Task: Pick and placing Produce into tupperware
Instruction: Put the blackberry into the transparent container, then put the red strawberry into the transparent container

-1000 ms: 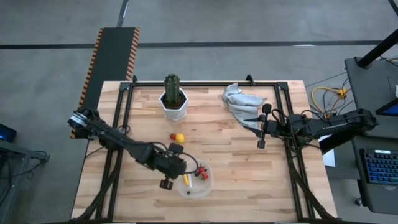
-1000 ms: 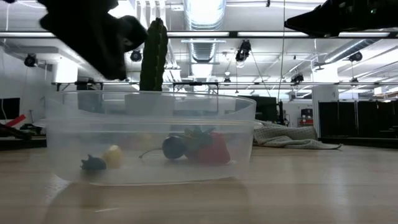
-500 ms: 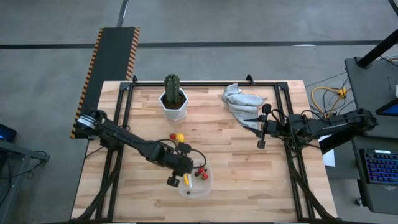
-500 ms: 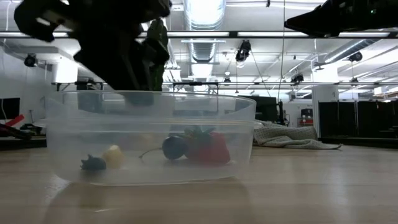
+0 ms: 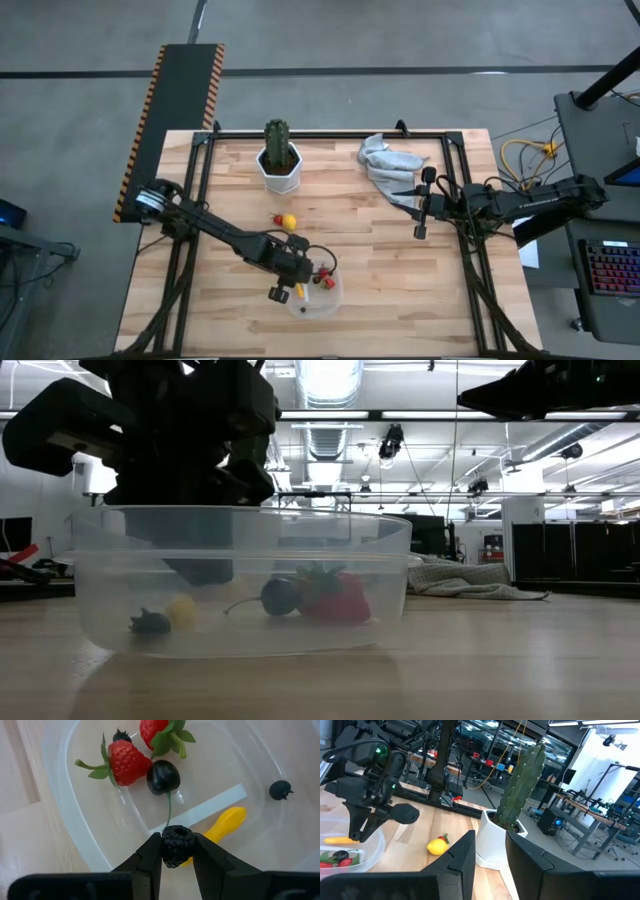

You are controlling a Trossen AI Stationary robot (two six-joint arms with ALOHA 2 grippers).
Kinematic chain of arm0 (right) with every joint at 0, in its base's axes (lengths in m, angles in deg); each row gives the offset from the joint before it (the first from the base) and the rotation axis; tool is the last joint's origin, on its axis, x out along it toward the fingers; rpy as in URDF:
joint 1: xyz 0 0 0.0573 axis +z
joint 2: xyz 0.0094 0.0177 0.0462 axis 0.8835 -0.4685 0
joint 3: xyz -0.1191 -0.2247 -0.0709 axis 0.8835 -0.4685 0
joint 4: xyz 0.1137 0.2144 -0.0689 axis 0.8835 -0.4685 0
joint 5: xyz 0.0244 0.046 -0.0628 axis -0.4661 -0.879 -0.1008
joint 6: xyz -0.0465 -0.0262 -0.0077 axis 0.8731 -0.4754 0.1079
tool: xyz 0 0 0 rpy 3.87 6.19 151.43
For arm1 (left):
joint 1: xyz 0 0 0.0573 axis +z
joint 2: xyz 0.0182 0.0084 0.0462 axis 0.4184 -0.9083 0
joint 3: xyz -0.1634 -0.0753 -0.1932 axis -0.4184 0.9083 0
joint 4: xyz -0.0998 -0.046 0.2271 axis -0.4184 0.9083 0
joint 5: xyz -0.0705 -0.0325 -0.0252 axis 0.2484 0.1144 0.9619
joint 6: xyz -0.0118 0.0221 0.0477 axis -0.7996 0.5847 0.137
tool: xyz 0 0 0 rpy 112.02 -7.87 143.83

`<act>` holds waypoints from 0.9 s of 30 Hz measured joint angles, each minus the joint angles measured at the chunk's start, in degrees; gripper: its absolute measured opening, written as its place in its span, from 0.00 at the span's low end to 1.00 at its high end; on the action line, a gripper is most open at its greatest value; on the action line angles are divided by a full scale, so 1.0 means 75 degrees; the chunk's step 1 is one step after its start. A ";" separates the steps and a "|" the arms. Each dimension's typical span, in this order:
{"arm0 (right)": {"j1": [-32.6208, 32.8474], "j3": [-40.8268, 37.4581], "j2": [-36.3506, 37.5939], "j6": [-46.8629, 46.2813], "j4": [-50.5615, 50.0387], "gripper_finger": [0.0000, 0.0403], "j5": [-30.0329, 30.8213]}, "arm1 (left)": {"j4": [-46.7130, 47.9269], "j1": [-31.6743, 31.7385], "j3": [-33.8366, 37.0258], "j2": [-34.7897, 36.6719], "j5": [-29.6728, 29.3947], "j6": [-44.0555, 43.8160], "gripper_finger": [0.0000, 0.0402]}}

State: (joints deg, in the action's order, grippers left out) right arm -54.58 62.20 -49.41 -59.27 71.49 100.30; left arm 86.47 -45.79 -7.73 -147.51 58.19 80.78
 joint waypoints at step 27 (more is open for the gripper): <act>0.0000 -0.0006 -0.0002 0.0000 -0.0020 0.25 -0.0002 | 0.0008 0.0012 -0.0213 0.0392 -0.0186 -0.0011 0.28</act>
State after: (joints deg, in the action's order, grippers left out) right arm -54.58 62.16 -49.42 -59.27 71.33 100.29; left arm 86.53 -45.70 -9.32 -144.57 56.79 80.70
